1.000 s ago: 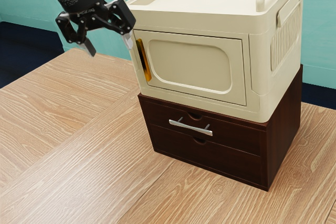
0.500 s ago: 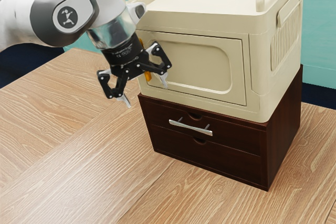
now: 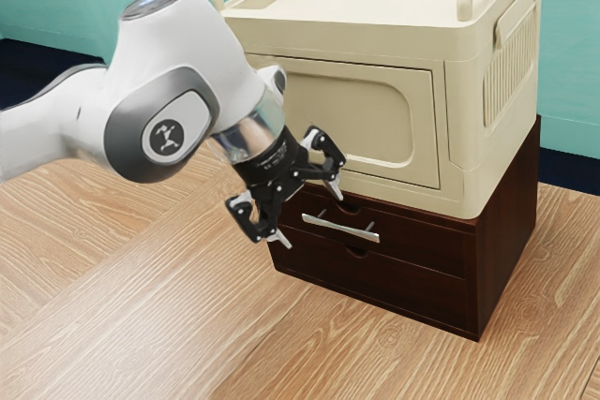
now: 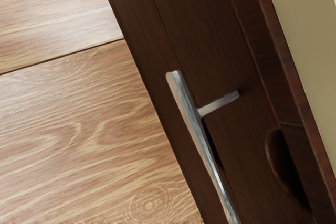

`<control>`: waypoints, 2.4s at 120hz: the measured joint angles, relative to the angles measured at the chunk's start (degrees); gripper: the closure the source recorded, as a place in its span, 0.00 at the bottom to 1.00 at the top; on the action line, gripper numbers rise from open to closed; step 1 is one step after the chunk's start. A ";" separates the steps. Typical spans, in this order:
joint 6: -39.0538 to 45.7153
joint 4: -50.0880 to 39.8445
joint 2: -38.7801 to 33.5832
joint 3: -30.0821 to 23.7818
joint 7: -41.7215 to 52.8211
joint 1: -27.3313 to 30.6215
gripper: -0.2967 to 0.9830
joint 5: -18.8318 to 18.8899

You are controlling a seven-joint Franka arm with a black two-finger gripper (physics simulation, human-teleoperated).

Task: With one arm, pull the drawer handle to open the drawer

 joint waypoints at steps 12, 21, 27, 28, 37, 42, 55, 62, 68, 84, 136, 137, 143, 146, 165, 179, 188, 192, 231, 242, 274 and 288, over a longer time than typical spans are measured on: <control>1.89 -1.59 -0.15 -0.56 -2.16 -0.09 0.27 -0.04; 3.01 -2.13 0.04 -0.60 -3.56 0.00 0.31 -0.05; 3.61 -2.48 0.19 -0.63 -4.40 0.05 0.33 -0.06; 3.70 -2.54 0.21 -0.64 -4.53 0.05 0.34 -0.06; 4.34 -3.18 0.28 -0.69 -5.68 0.01 0.37 -0.08; 4.65 -3.68 0.23 -0.70 -6.27 0.01 0.38 -0.09; 5.53 -4.79 0.06 -0.66 -7.60 0.07 0.41 -0.09; 5.91 -4.98 0.04 -0.61 -8.21 0.08 0.42 -0.08; 6.27 -4.98 0.08 -0.56 -8.68 0.10 0.43 -0.04; 7.47 -4.97 0.33 -0.62 -9.72 0.12 0.45 0.07; 11.14 -7.11 0.47 -0.62 -11.85 0.10 0.46 0.12; 11.18 -7.12 0.47 -0.62 -11.88 0.10 0.46 0.12; 11.42 -7.29 0.47 -0.64 -12.04 0.10 0.46 0.12; 11.56 -7.56 0.45 -0.63 -12.12 0.09 0.46 0.12; 12.25 -8.37 0.39 -0.67 -12.54 0.07 0.46 0.13; 12.49 -8.48 0.21 -0.69 -12.81 0.07 0.49 0.12; 12.49 -8.49 0.04 -0.70 -13.01 0.08 0.53 0.05; 12.45 -8.50 -0.01 -0.70 -13.08 0.08 0.55 0.03; 12.17 -9.29 -1.23 -0.70 -13.75 0.08 0.70 -0.04; 12.11 -9.36 -1.47 -0.72 -13.98 0.09 0.74 -0.05; 12.05 -11.11 -2.94 -0.77 -14.52 0.06 0.78 -0.05; 12.11 -12.42 -4.42 -0.83 -14.68 0.09 0.78 -0.05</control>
